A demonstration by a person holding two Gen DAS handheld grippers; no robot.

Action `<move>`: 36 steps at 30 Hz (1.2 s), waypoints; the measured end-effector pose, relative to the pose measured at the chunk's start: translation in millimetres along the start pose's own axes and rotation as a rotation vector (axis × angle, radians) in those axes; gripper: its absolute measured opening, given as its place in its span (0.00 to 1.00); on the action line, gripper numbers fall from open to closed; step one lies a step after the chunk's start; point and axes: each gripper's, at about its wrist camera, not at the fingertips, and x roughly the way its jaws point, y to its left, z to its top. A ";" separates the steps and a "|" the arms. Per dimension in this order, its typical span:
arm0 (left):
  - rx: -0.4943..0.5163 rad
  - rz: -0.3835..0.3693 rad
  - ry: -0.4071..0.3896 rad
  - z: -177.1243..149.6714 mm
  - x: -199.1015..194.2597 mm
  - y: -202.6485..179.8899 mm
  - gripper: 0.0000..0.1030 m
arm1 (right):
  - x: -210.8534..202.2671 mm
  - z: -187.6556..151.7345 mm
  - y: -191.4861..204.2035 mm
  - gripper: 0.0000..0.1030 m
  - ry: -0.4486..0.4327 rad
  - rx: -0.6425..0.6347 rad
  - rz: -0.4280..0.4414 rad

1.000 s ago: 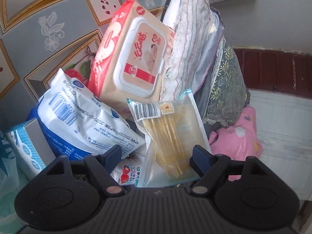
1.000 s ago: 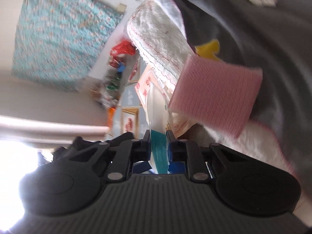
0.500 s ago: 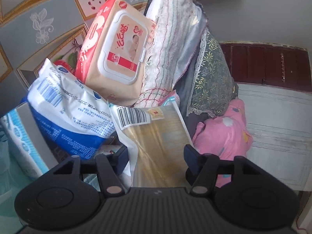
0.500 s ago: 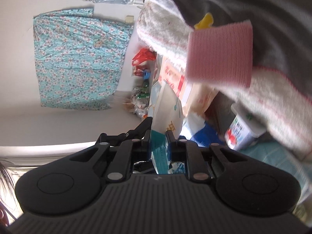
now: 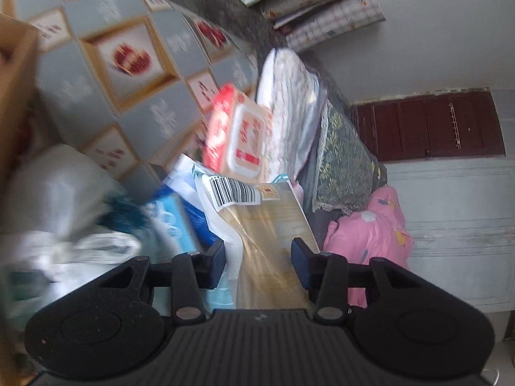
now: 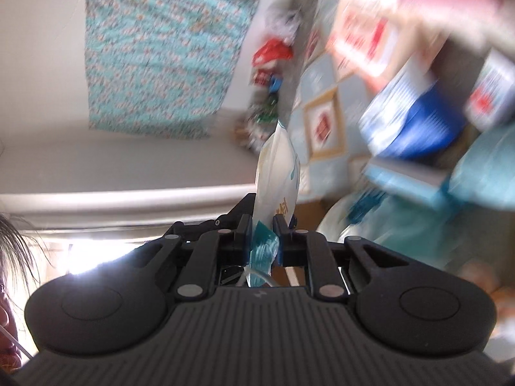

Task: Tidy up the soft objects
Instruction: 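Lift the clear cotton-swab bag with the right gripper and carry it to the box, then lower the cotton-swab bag beside the doll and open the right gripper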

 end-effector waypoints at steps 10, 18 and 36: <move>-0.014 0.141 -0.172 29.6 -149.1 78.8 0.43 | 153.5 -69.1 48.6 0.12 0.159 -0.035 0.042; -0.038 0.277 -0.210 64.0 -196.8 161.2 0.43 | 269.4 -112.7 42.0 0.13 0.235 -0.048 -0.042; 0.059 0.544 -0.110 99.8 -145.0 236.1 0.42 | 383.1 -170.5 -23.4 0.15 0.182 -0.117 -0.432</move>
